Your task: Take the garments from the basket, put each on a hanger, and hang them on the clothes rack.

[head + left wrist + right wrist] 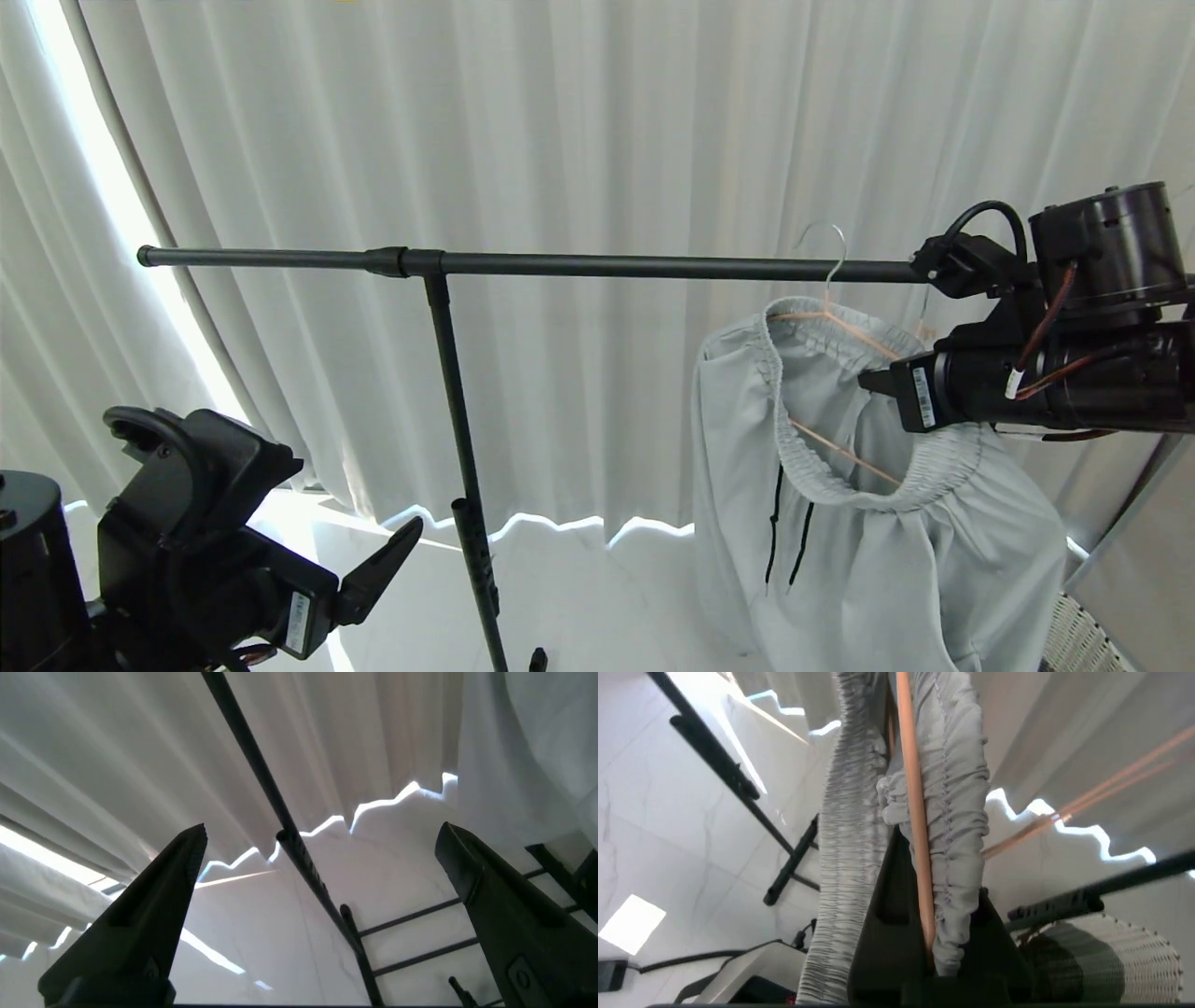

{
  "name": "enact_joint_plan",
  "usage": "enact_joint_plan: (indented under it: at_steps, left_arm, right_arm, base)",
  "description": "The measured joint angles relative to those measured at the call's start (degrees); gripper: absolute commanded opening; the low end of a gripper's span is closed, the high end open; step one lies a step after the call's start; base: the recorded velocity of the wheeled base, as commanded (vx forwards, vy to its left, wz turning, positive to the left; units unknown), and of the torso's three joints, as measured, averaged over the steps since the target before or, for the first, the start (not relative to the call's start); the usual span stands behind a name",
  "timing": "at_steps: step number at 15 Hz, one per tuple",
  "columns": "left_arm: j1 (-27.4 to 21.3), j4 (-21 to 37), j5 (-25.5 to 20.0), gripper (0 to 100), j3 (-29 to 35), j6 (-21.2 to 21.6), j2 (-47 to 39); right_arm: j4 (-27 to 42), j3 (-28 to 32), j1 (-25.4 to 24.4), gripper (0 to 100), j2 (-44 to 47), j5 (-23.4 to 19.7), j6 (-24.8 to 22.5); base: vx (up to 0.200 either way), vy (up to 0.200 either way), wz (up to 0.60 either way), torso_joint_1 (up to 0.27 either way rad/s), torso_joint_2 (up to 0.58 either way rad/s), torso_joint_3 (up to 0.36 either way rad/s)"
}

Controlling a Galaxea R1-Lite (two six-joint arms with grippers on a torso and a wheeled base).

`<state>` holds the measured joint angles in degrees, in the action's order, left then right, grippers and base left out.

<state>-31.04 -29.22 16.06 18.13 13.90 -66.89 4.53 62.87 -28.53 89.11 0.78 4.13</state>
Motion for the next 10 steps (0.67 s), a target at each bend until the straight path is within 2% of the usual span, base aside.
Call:
enact_joint_plan:
  at_steps: [7, 10]
  left_arm:
    - [0.0, -0.1, 0.0, 100, 0.1, 0.0, 0.1]
    - [0.0, 0.0, 0.0, 100, 0.4, 2.0, 0.1]
  right_arm:
    - [-2.6, 4.8, 1.4, 0, 5.9, 0.1, 0.0]
    - [-2.7, 8.4, 2.3, 0, 10.2, 0.1, 0.0]
  base:
    - [0.0, 0.0, 0.0, 0.0, 0.0, 0.0]
    - [0.0, 0.0, 0.0, 0.0, 0.0, 0.0]
